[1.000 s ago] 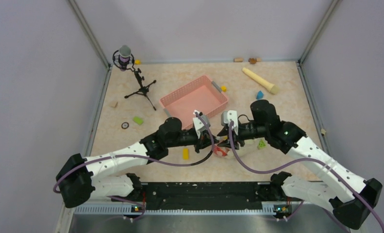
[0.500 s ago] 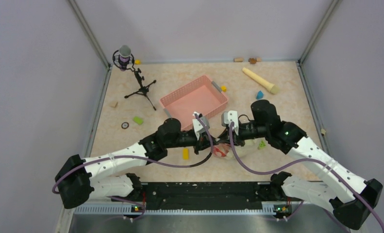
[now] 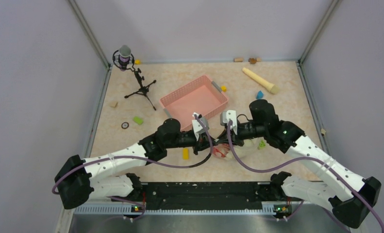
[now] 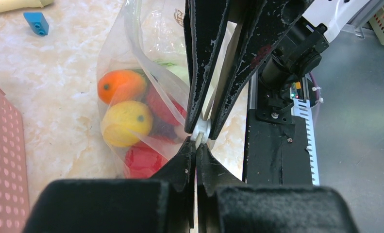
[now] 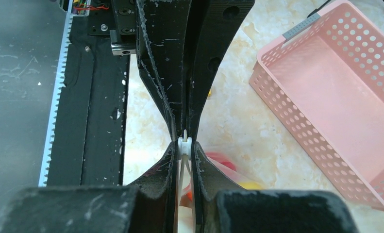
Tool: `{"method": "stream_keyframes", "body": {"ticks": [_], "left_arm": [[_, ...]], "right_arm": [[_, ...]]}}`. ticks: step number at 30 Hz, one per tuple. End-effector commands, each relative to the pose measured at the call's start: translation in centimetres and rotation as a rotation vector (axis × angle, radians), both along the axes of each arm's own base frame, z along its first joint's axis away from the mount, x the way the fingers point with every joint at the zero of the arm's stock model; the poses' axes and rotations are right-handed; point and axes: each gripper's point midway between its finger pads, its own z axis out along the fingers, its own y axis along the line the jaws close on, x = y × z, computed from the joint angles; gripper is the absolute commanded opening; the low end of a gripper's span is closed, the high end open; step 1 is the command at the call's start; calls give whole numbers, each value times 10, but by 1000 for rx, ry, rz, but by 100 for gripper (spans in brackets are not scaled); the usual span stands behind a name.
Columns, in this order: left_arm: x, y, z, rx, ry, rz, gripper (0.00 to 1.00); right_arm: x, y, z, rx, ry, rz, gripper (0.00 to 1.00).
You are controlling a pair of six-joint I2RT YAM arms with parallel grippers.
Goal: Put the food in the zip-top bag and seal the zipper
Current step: Zip the zipper food storage bag at the center of the board.
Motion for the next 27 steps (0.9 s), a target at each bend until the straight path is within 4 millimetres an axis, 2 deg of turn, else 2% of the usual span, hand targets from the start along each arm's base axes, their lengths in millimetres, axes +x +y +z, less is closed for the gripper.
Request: {"method": "stream_keyframes", "body": {"ticks": [1, 5, 8, 14, 23, 27], "left_arm": [[-3, -1, 26, -78, -63, -26, 0], [5, 3, 25, -78, -78, 28, 0], [13, 13, 27, -79, -87, 103, 0], [7, 28, 33, -114, -131, 122, 0], [17, 38, 29, -109, -151, 204, 0], [21, 45, 29, -110, -162, 240, 0]], "right_arm": [[0, 6, 13, 27, -20, 12, 0], [7, 5, 11, 14, 6, -38, 0], [21, 3, 9, -13, 22, -134, 0], [30, -2, 4, -40, 34, -206, 0], [41, -10, 2, -69, 69, -325, 0], [54, -21, 1, -85, 72, -454, 0]]}}
